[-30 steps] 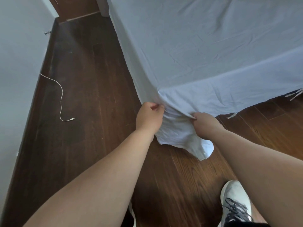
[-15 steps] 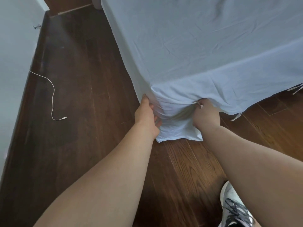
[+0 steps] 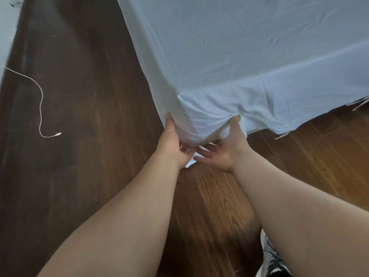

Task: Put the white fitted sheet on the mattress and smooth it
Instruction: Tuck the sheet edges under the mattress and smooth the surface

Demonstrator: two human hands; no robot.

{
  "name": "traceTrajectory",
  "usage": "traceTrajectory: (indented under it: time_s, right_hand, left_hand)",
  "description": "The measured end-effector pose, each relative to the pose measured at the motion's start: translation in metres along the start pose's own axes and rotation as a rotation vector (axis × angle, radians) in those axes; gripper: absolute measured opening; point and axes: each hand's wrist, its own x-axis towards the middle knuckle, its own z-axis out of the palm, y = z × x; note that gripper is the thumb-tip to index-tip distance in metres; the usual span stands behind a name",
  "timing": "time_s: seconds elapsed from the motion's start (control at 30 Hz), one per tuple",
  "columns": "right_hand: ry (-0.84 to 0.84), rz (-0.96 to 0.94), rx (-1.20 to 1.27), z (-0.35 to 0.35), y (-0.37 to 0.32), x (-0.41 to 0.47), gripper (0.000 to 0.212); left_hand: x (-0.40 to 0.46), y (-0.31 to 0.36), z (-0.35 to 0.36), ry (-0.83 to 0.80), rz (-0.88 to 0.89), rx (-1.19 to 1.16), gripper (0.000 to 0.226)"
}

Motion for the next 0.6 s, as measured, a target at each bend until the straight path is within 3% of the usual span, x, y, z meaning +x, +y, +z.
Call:
traceTrajectory:
  time_s: [0.13,0.47,0.6]
  right_hand:
    - [-0.094,0.007,0.254,0.011,0.004,-0.002,0.107]
    - [0.025,-0.091,0.465,0.029,0.001,-0.017,0.084]
    - [-0.069,-0.105,0.633,0.033,-0.006,-0.022,0.086]
  left_hand:
    - [0.000,0.008,0.002,-0.001,0.003,0.023,0.061]
    - [-0.008,0.021,0.026,-0.132,-0.024,-0.074,0.061]
    - [-0.012,0.027,0.035,-0.042,-0.028,-0.078,0.058]
